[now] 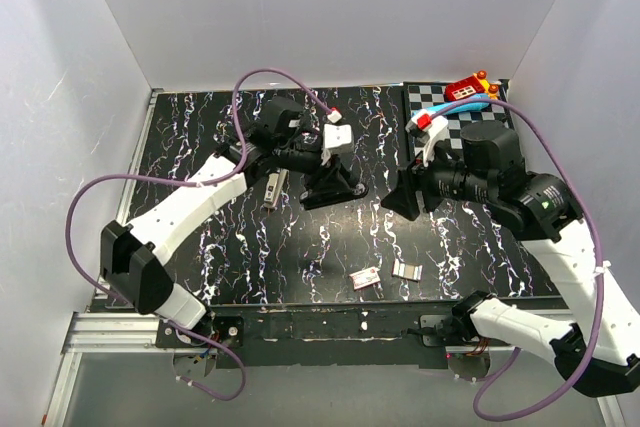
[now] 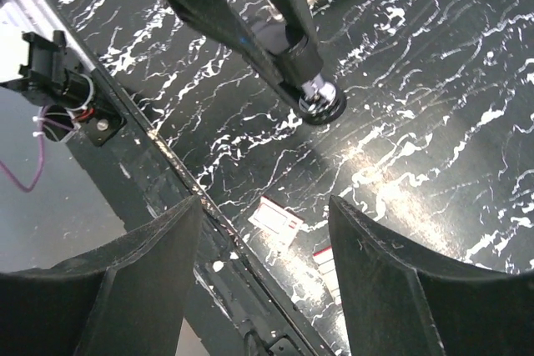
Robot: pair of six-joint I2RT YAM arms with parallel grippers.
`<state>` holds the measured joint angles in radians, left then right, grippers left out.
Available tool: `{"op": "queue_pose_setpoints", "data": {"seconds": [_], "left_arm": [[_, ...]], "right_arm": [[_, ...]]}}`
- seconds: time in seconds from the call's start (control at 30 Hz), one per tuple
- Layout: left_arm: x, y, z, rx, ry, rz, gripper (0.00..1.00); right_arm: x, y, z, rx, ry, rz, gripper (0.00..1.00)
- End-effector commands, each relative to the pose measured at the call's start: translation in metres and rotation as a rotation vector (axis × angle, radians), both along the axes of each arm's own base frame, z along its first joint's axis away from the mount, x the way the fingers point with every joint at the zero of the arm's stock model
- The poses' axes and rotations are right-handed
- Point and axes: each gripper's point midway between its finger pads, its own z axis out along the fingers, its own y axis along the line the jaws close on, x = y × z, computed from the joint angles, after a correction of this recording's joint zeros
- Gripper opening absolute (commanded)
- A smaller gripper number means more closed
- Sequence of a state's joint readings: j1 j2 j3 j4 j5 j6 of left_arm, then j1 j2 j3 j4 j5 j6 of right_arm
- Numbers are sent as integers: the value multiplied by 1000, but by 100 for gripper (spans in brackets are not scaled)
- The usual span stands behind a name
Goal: Unload the staples from the stapler
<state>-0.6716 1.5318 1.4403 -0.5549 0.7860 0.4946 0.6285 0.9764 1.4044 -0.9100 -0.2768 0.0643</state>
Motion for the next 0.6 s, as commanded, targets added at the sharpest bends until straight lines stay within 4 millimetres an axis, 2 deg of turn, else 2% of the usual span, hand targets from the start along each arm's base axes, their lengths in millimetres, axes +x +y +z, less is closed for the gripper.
{"op": "queue_pose_setpoints", "data": {"seconds": [0.0, 0.13, 0.33, 0.57], "left_arm": [[-39, 9, 47, -115, 42, -51, 0], [-57, 14, 56, -146, 100, -65, 0], [-72, 19, 67, -172, 166, -74, 0], [-93, 24, 80, -215, 214, -139, 0]], "right_arm": [[-13, 12, 20, 24, -9, 134, 69], [-15, 29, 29, 50, -21, 249, 70], [-21, 45, 39, 71, -47, 368, 72], [-32, 57, 35, 37, -100, 498, 72]]}}
